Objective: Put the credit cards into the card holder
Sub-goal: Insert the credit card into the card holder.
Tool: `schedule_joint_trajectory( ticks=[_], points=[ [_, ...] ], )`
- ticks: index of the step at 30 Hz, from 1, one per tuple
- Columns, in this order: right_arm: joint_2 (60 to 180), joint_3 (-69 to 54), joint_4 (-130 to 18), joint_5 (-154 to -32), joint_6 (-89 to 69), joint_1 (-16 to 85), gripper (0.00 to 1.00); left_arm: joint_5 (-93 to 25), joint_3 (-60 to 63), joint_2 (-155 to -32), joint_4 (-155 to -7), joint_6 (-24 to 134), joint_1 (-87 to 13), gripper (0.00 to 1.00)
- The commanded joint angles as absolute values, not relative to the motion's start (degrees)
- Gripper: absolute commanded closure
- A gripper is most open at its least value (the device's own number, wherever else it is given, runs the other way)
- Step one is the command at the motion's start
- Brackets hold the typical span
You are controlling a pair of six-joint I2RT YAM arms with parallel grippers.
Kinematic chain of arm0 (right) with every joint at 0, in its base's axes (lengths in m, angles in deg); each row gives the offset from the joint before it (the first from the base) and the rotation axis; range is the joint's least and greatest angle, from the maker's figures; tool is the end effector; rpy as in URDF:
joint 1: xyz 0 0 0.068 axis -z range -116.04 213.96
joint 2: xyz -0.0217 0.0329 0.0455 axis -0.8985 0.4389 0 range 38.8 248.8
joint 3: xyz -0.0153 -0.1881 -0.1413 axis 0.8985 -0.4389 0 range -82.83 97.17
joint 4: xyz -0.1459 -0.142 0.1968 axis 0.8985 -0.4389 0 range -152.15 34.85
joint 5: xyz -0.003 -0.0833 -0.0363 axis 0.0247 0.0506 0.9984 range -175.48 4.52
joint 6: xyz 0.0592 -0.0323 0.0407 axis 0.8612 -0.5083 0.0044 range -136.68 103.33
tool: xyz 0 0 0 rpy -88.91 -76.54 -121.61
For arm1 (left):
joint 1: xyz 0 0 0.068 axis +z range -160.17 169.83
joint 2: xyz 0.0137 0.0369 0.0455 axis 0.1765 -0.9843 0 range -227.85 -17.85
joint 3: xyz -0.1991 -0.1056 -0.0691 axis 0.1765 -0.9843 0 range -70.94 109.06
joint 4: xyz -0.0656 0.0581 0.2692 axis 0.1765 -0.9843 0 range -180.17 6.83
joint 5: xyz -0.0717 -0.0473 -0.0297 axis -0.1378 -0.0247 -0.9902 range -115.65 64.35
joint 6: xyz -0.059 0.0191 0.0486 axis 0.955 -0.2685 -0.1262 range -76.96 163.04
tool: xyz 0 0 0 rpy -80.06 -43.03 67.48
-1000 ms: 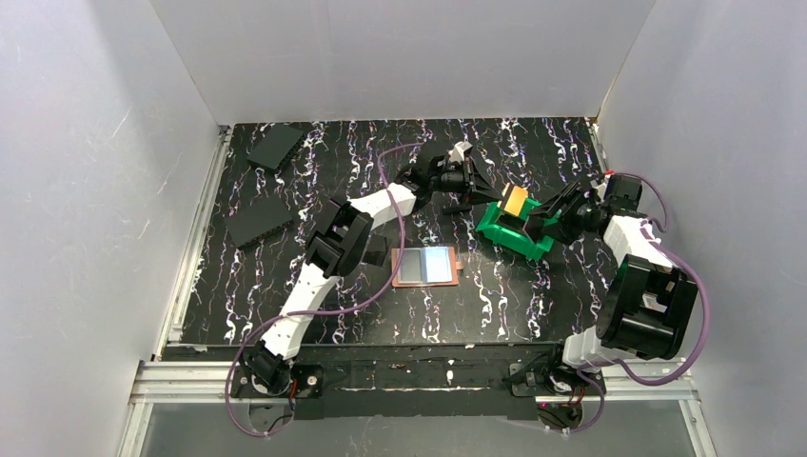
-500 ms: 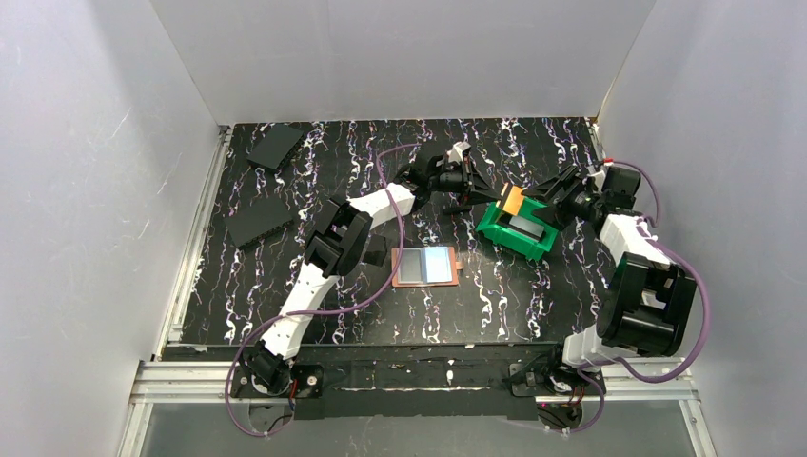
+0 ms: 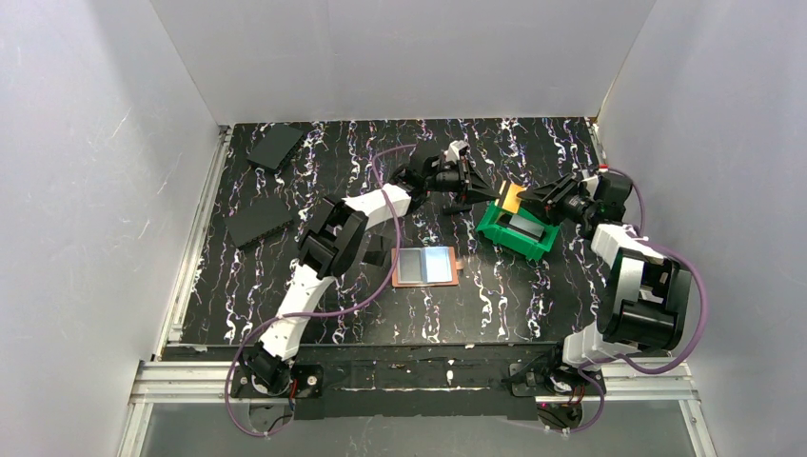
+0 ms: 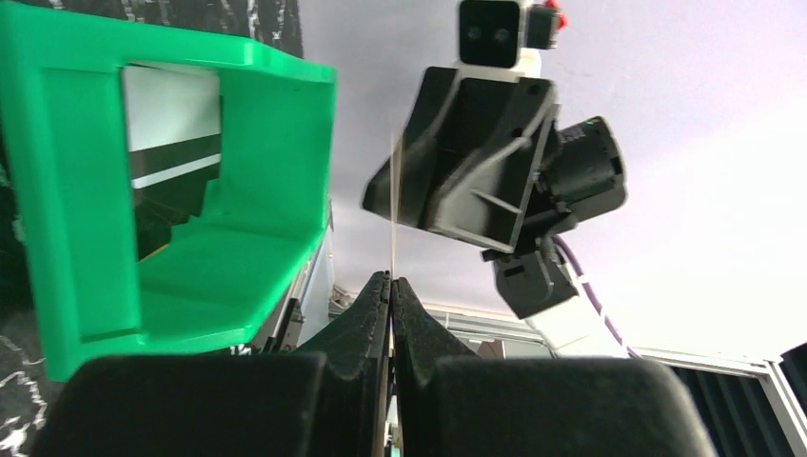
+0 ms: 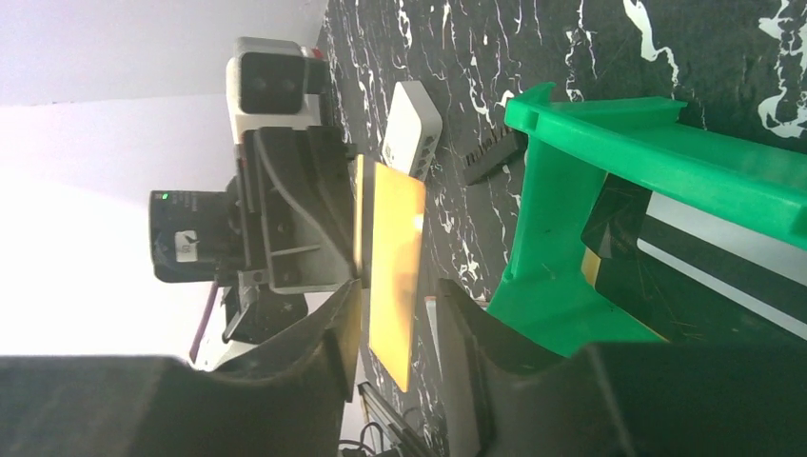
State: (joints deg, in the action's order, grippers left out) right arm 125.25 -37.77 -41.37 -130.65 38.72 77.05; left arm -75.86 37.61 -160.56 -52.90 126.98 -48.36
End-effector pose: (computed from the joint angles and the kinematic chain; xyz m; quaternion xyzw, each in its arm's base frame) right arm 0.3563 -0.0336 0.1500 0.2800 0.7649 0.4790 0.3274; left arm 0.4172 -0.3944 0.1413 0.0096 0.7222 -0.6910 0.0277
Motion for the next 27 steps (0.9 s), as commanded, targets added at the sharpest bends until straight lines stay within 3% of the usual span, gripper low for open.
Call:
schedule_joint_trajectory(
  ticks=[1, 5, 10, 13, 17, 18, 23, 27],
  points=[
    [123.4, -39.8, -34.7, -130.9, 42.2, 75.8, 0.59, -77.1, 36.4, -153.0, -48.8, 127.9, -48.5, 1.0],
    [122.8, -39.8, -34.0, -129.8, 43.0, 73.9, 0.65, -76.9, 34.1, -151.3, -47.6, 128.1, -48.7, 1.0],
    [120.2, -40.7, -32.4, -128.9, 44.8, 73.7, 0.99, -76.8, 29.9, -148.9, -47.2, 126.7, -48.7, 1.0],
    [118.5, -40.2, -32.2, -129.0, 44.3, 73.7, 0.99, -77.0, 25.1, -146.5, -47.3, 124.7, -48.5, 0.96],
    [117.2, -36.5, -42.0, -130.1, 34.5, 72.7, 0.99, -76.9, 11.9, -138.0, -49.8, 118.6, -46.1, 0.64],
    [116.9, -35.6, -44.6, -130.0, 31.4, 72.1, 0.99, -76.9, 8.8, -135.8, -51.2, 116.8, -45.1, 0.6],
    [117.2, -31.5, -57.8, -127.8, 18.0, 63.5, 0.99, -76.2, -1.9, -124.4, -71.0, 100.3, -40.8, 0.53],
    [122.1, -29.9, -63.0, -128.5, 13.7, 54.8, 0.99, -65.7, 1.1, -119.9, -101.1, 79.7, -40.5, 0.52]
  ],
)
